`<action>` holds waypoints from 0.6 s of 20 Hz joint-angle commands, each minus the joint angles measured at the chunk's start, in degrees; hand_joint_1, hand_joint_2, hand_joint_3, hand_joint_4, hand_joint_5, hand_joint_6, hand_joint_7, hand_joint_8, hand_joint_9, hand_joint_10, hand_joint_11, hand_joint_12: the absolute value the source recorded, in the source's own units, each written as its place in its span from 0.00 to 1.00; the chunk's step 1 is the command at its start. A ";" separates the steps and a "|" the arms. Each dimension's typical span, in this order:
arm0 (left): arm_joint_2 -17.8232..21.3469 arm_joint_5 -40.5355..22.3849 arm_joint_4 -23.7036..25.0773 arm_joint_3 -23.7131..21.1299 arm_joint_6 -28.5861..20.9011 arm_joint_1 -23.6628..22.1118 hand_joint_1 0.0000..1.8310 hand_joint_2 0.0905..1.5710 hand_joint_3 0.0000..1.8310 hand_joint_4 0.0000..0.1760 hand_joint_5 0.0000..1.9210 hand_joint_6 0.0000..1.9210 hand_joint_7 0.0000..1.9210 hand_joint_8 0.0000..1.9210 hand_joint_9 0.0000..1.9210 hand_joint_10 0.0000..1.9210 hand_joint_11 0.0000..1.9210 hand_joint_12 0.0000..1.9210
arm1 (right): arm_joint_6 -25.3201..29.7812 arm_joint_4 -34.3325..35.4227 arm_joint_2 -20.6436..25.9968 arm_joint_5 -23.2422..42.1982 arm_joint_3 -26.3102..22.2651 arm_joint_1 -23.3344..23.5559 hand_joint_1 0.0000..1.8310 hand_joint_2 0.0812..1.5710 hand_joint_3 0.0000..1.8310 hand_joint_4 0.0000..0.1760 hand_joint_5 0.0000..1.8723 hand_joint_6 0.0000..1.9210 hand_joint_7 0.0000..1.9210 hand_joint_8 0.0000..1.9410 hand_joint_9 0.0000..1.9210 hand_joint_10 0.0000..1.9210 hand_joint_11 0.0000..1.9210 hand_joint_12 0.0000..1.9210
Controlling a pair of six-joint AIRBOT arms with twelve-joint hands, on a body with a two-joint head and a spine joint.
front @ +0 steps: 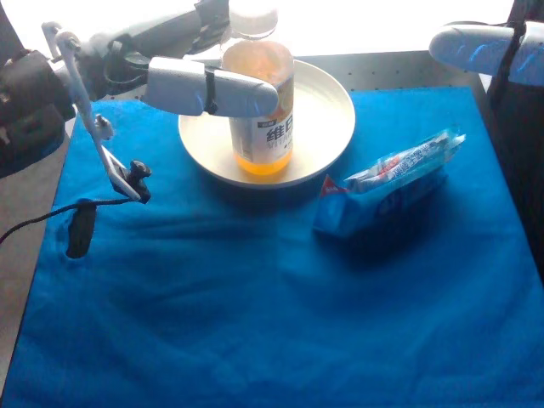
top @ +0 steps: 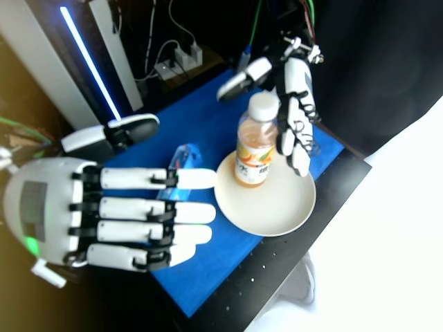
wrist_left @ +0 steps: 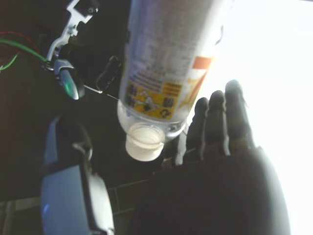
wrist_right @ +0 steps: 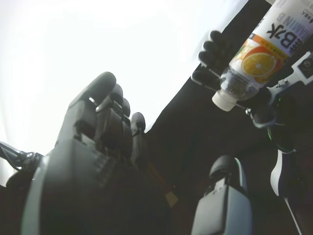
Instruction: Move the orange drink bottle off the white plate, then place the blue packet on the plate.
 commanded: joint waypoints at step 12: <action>-2.42 -4.50 -3.77 3.69 -3.57 -0.76 0.75 0.66 0.00 0.00 0.56 0.34 0.54 0.45 0.53 0.58 0.44 0.57 | 0.42 1.05 0.05 7.60 -0.22 0.73 0.24 0.52 0.00 0.33 0.17 0.00 0.12 0.00 0.15 0.00 0.00 0.54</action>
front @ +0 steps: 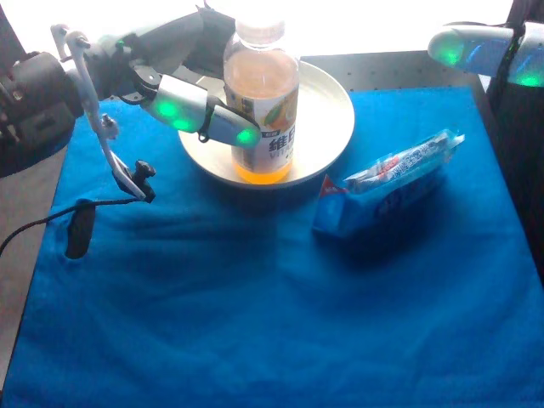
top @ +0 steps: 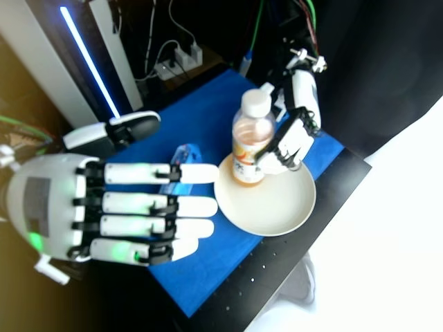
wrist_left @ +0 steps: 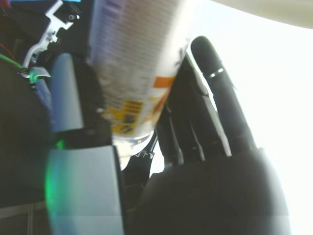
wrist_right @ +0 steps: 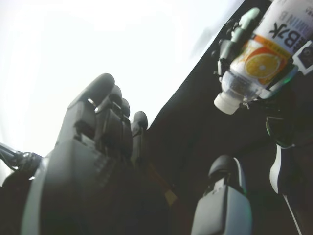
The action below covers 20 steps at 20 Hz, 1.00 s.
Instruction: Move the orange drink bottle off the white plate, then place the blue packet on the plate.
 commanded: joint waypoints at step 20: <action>5.58 -11.73 -6.00 -1.19 -6.22 -1.29 0.75 0.71 0.00 0.00 0.46 0.52 0.43 0.61 0.49 0.64 0.46 0.53 | 0.43 1.07 -0.59 7.36 0.42 0.73 0.25 0.54 0.00 0.32 0.19 0.00 0.11 0.00 0.14 0.00 0.01 0.53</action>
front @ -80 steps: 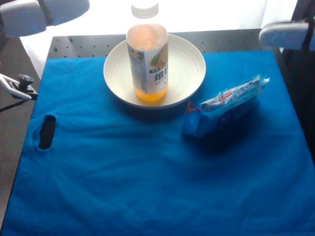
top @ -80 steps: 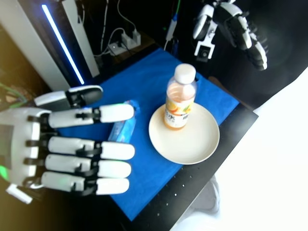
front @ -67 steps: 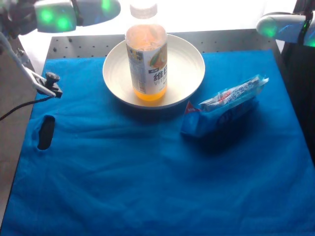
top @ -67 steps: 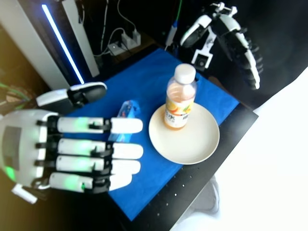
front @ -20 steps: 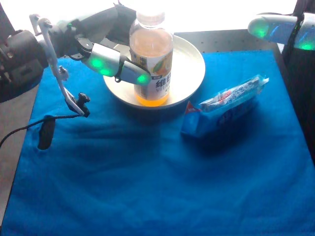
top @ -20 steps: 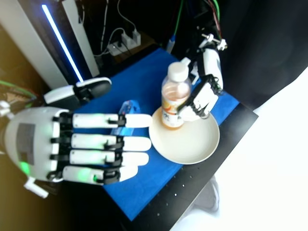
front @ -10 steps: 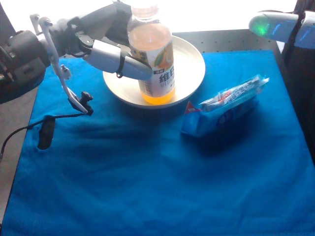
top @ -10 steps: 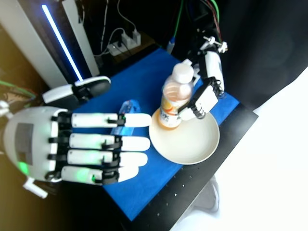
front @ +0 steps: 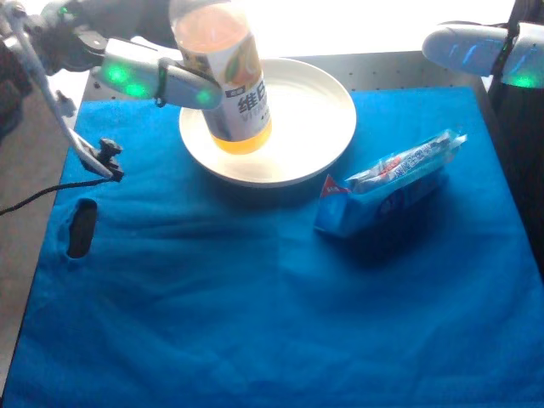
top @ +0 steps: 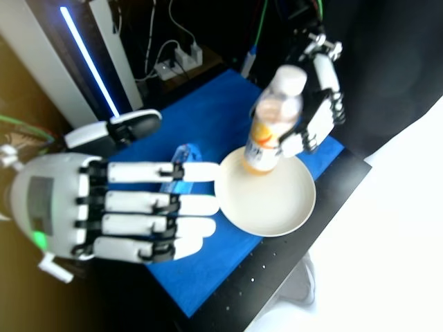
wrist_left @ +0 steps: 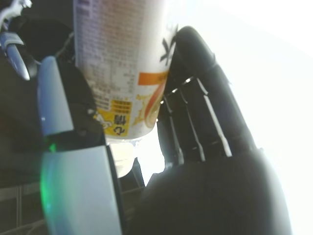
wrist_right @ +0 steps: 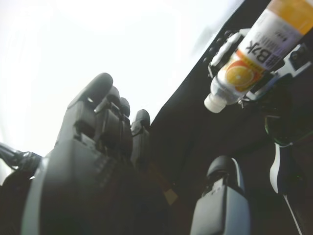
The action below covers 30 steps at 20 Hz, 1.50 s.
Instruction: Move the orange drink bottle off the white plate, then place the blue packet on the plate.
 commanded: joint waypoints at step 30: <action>12.71 -9.77 11.78 -15.60 -3.06 1.25 0.76 0.66 0.00 0.00 0.48 0.52 0.56 0.37 0.59 0.45 0.59 0.44 | 0.44 1.68 -1.03 6.91 0.26 0.69 0.25 0.54 0.00 0.27 0.20 0.00 0.16 0.00 0.18 0.01 0.00 0.64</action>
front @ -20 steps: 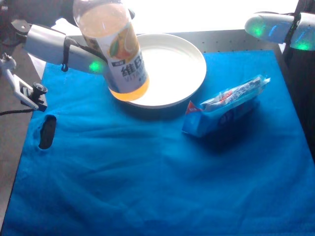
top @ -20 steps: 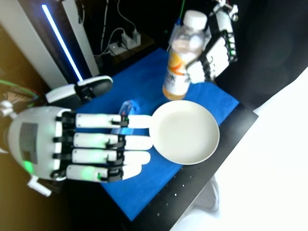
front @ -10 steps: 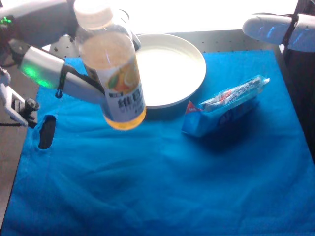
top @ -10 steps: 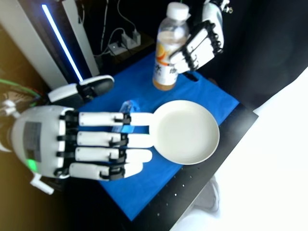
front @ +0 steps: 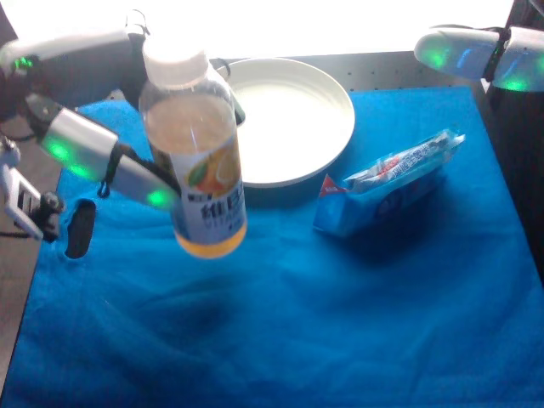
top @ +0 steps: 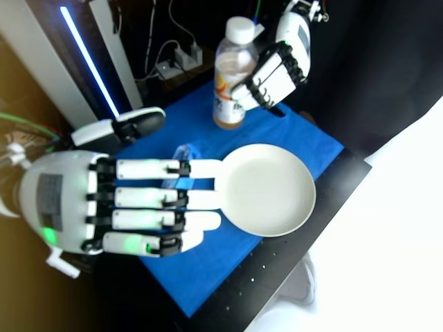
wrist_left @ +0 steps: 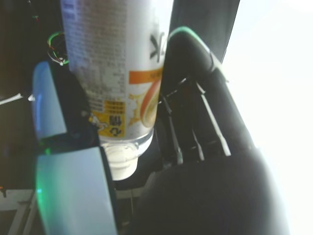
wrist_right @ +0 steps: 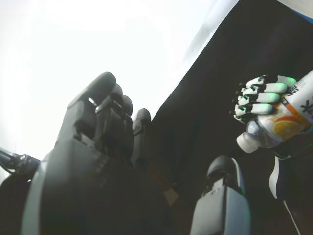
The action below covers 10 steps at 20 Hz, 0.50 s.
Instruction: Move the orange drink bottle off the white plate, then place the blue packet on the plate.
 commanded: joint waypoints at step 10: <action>0.16 -5.44 -4.46 -1.48 -1.49 2.73 0.76 0.65 0.00 0.00 0.50 0.49 0.57 0.38 0.60 0.46 0.52 0.52 | 0.44 1.09 -0.32 6.92 0.02 0.67 0.25 0.55 0.00 0.22 0.20 0.00 0.19 0.00 0.23 0.00 0.02 0.70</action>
